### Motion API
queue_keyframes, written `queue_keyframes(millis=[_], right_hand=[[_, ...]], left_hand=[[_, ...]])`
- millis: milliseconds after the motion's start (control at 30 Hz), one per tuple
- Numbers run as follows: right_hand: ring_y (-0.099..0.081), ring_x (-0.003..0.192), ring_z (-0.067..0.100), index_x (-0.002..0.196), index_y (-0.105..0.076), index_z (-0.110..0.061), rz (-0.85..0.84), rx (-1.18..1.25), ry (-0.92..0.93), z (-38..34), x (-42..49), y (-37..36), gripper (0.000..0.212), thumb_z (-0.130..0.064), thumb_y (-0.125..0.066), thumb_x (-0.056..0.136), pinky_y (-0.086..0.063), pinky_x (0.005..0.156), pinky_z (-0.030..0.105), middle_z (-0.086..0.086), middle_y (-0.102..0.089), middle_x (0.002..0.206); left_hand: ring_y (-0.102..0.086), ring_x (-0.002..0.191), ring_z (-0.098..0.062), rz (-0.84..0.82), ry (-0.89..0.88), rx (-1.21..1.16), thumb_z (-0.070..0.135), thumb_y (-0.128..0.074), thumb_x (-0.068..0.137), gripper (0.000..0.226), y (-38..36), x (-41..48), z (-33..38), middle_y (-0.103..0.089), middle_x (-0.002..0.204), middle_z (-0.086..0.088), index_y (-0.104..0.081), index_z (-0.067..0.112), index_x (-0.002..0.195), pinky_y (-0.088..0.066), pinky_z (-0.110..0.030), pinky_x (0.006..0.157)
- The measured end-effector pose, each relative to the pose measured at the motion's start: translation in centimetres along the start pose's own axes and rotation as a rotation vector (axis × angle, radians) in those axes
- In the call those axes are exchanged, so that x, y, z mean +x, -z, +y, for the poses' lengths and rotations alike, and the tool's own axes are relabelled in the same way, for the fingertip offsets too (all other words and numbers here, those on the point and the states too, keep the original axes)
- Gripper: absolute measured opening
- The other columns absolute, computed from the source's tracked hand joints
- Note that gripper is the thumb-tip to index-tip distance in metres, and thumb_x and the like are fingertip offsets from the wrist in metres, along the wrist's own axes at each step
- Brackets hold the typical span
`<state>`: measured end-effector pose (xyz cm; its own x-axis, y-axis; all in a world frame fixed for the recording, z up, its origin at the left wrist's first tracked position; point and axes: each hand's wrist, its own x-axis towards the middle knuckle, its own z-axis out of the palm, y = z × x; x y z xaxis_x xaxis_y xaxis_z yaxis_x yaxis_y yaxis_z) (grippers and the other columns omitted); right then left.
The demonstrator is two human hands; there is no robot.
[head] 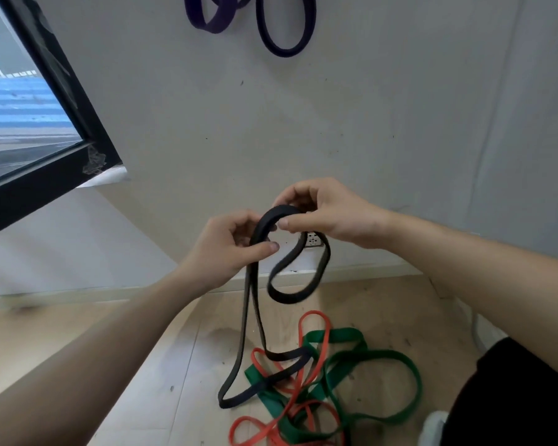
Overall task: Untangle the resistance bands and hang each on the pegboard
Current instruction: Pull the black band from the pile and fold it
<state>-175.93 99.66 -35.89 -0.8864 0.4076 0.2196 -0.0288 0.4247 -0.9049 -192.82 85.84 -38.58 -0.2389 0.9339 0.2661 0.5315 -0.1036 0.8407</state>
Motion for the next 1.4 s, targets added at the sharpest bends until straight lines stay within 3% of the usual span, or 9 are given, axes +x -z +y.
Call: queue_keyframes(millis=[100, 367, 633, 800, 900, 1000, 1067, 1233, 1400], right_hand=[[-0.066, 0.081, 0.001, 0.103, -0.066, -0.008, 0.072, 0.02, 0.051, -0.8, -0.3, 0.9, 0.016, 0.002, -0.069, 0.091, -0.05, 0.078, 0.015, -0.002, -0.07, 0.089], [-0.062, 0.086, 0.014, 0.101, -0.064, -0.013, 0.339, 0.061, 0.107, -0.8, -0.6, 5.1, 0.015, 0.001, -0.064, 0.094, -0.053, 0.09, 0.029, 0.003, -0.066, 0.093], [-0.063, 0.078, 0.013, 0.098, -0.061, -0.017, 0.482, 0.101, 0.036, 1.6, -1.0, 9.9, 0.016, -0.001, -0.06, 0.097, -0.049, 0.081, 0.029, 0.001, -0.064, 0.087], [-0.065, 0.084, 0.019, 0.108, -0.061, -0.011, 0.321, -0.017, -0.19, 4.4, -2.1, 11.3, 0.02, 0.003, -0.063, 0.094, -0.05, 0.082, 0.026, 0.008, -0.067, 0.09], [-0.066, 0.094, 0.021, 0.115, -0.063, -0.01, 0.099, -0.207, -0.335, 6.0, -2.2, 9.7, 0.027, 0.0, -0.069, 0.09, -0.049, 0.096, 0.036, 0.014, -0.071, 0.103], [-0.066, 0.097, 0.022, 0.113, -0.065, -0.013, -0.134, -0.376, -0.42, 6.8, -2.2, 6.8, 0.025, -0.006, -0.07, 0.09, -0.052, 0.09, 0.03, 0.007, -0.072, 0.106], [-0.066, 0.094, 0.019, 0.107, -0.066, -0.016, -0.215, -0.417, -0.422, 7.0, -2.1, 5.1, 0.018, -0.007, -0.07, 0.091, -0.052, 0.085, 0.028, 0.003, -0.07, 0.101], [-0.068, 0.105, 0.02, 0.109, -0.069, -0.009, -0.324, -0.371, -0.421, 7.2, -1.3, 3.0, 0.02, -0.004, -0.071, 0.09, -0.052, 0.097, 0.034, 0.006, -0.072, 0.109], [-0.064, 0.118, 0.02, 0.117, -0.067, -0.023, -0.303, -0.162, -0.331, 5.1, -0.6, 1.3, 0.028, -0.017, -0.073, 0.09, -0.043, 0.112, 0.046, 0.003, -0.07, 0.122]], left_hand=[[-0.07, 0.077, -0.01, -0.051, 0.043, 0.031, 0.002, -0.08, 0.082, 0.017, -1.3, 0.2, -1.0, -0.072, 0.082, 0.001, -0.071, 0.014, 0.089, -0.057, -0.024, 0.076], [-0.07, 0.084, -0.019, -0.074, 0.137, 0.073, 0.003, -0.074, 0.087, 0.011, -2.1, 0.5, -3.7, -0.072, 0.09, -0.016, -0.065, 0.01, 0.09, -0.056, -0.03, 0.081], [-0.074, 0.085, -0.028, -0.029, 0.268, -0.012, 0.007, -0.071, 0.091, 0.009, -1.7, 1.2, -4.2, -0.072, 0.078, -0.005, -0.066, 0.01, 0.098, -0.058, -0.039, 0.091], [-0.07, 0.078, -0.021, 0.129, 0.265, -0.177, 0.008, -0.072, 0.09, 0.008, 0.0, 1.6, -3.5, -0.073, 0.077, 0.002, -0.073, 0.013, 0.096, -0.057, -0.039, 0.088], [-0.068, 0.07, -0.016, 0.167, 0.214, -0.192, 0.012, -0.073, 0.088, 0.009, 0.6, 1.8, -2.1, -0.072, 0.074, 0.004, -0.073, 0.013, 0.097, -0.057, -0.037, 0.083], [-0.065, 0.067, -0.014, 0.175, 0.142, -0.21, 0.015, -0.071, 0.088, 0.011, 0.7, 1.9, -0.6, -0.07, 0.072, 0.006, -0.073, 0.012, 0.098, -0.057, -0.031, 0.078], [-0.063, 0.066, -0.013, 0.174, 0.098, -0.196, 0.013, -0.069, 0.091, 0.01, 0.4, 2.0, 0.1, -0.068, 0.072, 0.006, -0.073, 0.012, 0.1, -0.056, -0.027, 0.074], [-0.06, 0.067, -0.01, 0.153, 0.02, -0.164, 0.012, -0.069, 0.093, 0.011, -0.6, 2.1, 1.6, -0.067, 0.073, 0.009, -0.074, 0.014, 0.102, -0.054, -0.022, 0.071], [-0.059, 0.068, -0.006, 0.08, -0.016, -0.127, 0.01, -0.071, 0.091, 0.013, -0.8, 1.8, 2.2, -0.068, 0.074, 0.012, -0.074, 0.018, 0.101, -0.05, -0.019, 0.066]])
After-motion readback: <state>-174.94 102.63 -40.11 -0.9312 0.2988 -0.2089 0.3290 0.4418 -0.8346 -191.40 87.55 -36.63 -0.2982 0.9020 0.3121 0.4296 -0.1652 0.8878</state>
